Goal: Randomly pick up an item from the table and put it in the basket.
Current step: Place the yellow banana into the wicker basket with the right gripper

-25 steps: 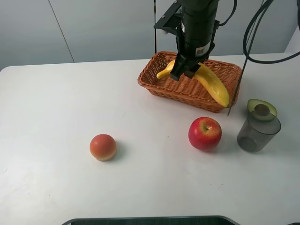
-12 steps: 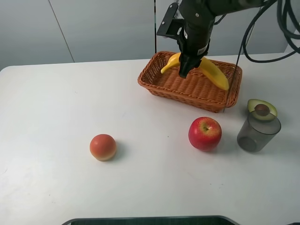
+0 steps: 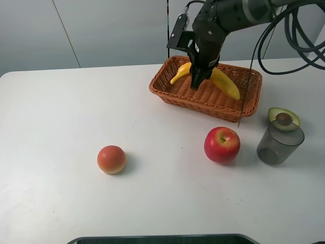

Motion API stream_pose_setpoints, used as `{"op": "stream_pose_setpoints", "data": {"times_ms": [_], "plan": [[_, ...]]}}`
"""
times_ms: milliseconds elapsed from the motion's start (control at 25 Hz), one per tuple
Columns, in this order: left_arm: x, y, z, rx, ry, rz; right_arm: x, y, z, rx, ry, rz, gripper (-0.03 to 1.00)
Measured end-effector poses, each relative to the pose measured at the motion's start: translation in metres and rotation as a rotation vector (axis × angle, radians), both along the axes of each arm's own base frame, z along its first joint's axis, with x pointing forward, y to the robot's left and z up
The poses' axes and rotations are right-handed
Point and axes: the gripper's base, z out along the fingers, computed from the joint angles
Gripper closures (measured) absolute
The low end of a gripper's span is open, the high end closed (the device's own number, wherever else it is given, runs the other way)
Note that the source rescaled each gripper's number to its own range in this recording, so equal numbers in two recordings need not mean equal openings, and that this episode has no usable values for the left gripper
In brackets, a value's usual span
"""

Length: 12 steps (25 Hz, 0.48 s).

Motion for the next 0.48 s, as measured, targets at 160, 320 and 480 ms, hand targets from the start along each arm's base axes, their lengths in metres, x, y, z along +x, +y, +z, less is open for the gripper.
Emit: {"op": "stream_pose_setpoints", "data": {"times_ms": [160, 320, 480], "plan": [[0.0, 0.0, 0.0, 0.0, 0.0, 0.0, 0.0, 0.0, 0.0, 0.0, 0.0, 0.0, 0.53], [0.0, 0.0, 0.0, 0.0, 0.0, 0.0, 0.0002, -0.0001, 0.0001, -0.004, -0.002, 0.003, 0.01], [0.0, 0.0, 0.0, 0.0, 0.0, 0.0, 0.0, -0.001, 0.0011, -0.013, -0.002, 0.001, -0.03]]}}
